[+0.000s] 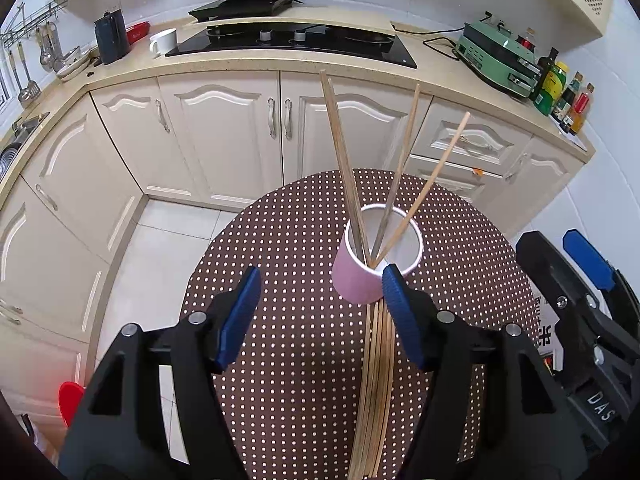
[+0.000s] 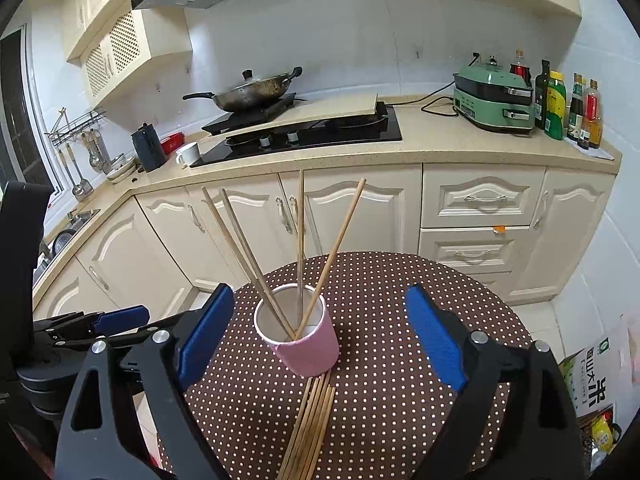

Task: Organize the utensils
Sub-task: 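Open both tools and pull them back from the pink cup, then lower both tools to the chopstick pile and close each on one chopstick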

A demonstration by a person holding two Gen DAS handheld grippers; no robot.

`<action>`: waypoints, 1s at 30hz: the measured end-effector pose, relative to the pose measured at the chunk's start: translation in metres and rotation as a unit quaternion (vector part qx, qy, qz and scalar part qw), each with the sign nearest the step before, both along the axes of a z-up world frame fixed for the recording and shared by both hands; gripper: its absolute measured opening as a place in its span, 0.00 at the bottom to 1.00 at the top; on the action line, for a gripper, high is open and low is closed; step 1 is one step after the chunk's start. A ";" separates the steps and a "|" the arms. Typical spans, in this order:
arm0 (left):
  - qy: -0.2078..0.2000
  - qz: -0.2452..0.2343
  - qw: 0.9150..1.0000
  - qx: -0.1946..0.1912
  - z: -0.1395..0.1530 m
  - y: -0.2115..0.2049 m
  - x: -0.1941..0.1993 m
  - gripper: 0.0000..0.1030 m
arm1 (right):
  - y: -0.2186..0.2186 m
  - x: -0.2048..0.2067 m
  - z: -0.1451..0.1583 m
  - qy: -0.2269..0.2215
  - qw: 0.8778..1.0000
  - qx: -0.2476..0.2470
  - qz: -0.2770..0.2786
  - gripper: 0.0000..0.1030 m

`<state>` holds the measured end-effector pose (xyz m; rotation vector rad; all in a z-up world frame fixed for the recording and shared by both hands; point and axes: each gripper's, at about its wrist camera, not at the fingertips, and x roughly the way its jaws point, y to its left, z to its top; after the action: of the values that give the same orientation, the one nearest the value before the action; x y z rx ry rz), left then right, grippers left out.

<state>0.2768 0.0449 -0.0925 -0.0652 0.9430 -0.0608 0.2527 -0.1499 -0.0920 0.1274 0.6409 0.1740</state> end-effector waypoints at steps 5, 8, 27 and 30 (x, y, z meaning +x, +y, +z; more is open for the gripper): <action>0.007 -0.002 1.000 0.003 -0.005 0.000 -0.010 0.64 | -0.001 -0.011 -0.006 0.010 1.000 0.000 -0.002 0.84; 0.016 -0.002 1.000 0.005 -0.012 0.002 -0.016 0.65 | -0.004 -0.016 -0.013 0.023 1.000 0.000 -0.007 0.84; 0.133 -0.018 0.991 0.000 -0.098 0.013 -0.039 0.70 | -0.004 -0.023 -0.099 0.152 0.988 -0.029 -0.023 0.91; 0.150 -0.018 0.988 0.006 -0.112 0.014 -0.042 0.70 | -0.002 -0.024 -0.114 0.174 0.984 -0.035 -0.024 0.91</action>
<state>0.2352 0.0584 -0.2047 -0.0460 1.2458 -0.0808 0.2292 -0.1517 -0.2063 0.1065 0.9909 0.0815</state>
